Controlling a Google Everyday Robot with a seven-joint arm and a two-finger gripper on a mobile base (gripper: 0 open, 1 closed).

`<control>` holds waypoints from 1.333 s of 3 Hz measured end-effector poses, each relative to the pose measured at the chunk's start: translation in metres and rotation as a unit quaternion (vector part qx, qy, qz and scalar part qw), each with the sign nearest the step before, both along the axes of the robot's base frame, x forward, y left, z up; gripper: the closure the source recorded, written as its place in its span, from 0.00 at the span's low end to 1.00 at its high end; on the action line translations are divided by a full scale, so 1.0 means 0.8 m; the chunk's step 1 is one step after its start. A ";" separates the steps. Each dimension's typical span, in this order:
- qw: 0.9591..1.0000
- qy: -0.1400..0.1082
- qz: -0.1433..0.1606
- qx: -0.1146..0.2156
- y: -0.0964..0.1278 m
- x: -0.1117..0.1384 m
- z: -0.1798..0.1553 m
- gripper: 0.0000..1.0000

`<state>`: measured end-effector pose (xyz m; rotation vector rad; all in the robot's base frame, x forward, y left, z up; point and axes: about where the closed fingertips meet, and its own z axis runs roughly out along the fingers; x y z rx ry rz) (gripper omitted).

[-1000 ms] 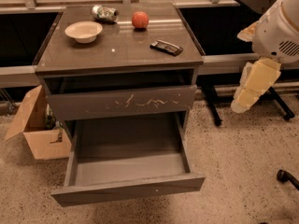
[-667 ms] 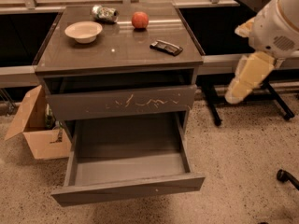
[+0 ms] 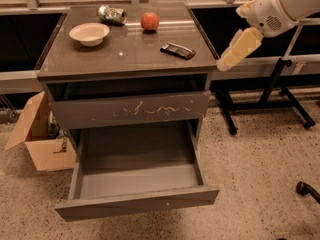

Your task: Place rxbar chocolate into middle drawer

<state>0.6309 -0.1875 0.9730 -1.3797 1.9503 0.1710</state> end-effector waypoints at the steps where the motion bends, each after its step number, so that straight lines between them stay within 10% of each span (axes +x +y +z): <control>1: 0.997 -0.006 -0.001 0.078 0.026 0.053 -0.014 0.00; 4: 0.987 -0.007 0.001 0.163 0.060 0.126 -0.049 0.00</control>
Offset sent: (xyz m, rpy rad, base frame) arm 0.0360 0.0184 -0.0079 0.1328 -0.0136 -0.0019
